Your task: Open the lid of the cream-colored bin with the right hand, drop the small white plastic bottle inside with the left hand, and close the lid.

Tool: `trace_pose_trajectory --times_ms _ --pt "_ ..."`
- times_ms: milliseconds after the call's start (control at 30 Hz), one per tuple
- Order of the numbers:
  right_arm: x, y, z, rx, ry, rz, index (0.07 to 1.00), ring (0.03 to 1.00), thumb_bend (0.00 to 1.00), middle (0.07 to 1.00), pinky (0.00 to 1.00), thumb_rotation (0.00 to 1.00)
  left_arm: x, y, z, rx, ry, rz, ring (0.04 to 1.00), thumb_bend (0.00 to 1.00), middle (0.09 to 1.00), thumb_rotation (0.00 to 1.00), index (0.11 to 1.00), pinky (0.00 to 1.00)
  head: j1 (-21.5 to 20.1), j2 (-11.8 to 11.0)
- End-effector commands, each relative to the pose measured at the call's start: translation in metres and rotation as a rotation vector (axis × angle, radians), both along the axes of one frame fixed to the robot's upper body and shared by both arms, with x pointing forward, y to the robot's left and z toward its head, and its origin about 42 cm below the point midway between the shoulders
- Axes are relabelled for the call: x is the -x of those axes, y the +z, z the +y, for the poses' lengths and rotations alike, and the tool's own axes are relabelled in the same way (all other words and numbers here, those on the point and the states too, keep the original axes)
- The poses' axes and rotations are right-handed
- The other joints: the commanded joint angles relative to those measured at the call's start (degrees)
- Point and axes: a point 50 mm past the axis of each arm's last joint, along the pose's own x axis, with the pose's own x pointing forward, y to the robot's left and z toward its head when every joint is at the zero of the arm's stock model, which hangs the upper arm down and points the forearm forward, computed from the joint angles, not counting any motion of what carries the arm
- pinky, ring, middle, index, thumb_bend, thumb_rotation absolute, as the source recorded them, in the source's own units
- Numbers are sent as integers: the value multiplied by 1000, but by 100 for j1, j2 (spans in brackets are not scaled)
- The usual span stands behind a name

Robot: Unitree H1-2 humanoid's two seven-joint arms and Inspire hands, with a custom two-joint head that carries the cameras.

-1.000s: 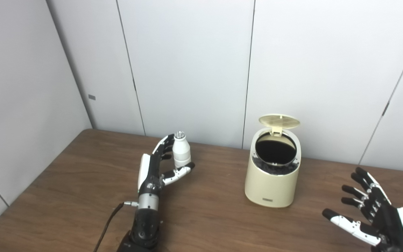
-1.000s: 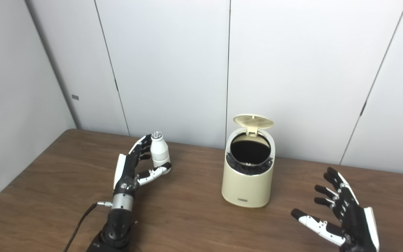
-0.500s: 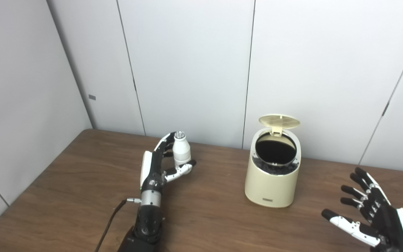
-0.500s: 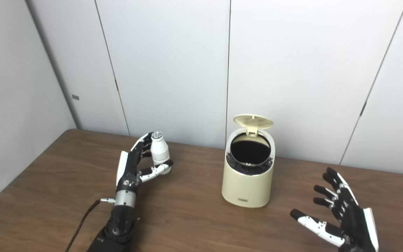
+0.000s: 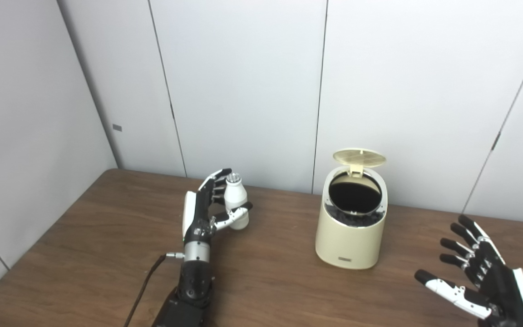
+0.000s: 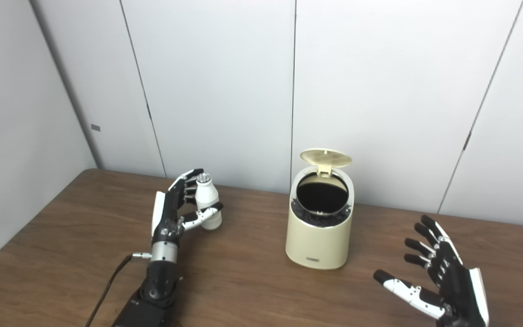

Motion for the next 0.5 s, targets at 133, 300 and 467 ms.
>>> trace_pose_trajectory --times_ms 133,300,467 --pt "-3 20 4 -5 10 -77 876 771 656 866 665 28 5 -12 -3 -13 44 -11 439 504 477 0 498 372 18 -3" --pt "-5 19 4 -6 12 -81 879 768 659 870 656 25 6 -12 -2 -33 54 -18 442 504 473 0 492 365 37 -20" --pt "-6 18 5 -7 15 -83 882 767 658 874 658 13 7 -12 -1 -27 45 -19 447 482 471 0 487 375 7 -35"
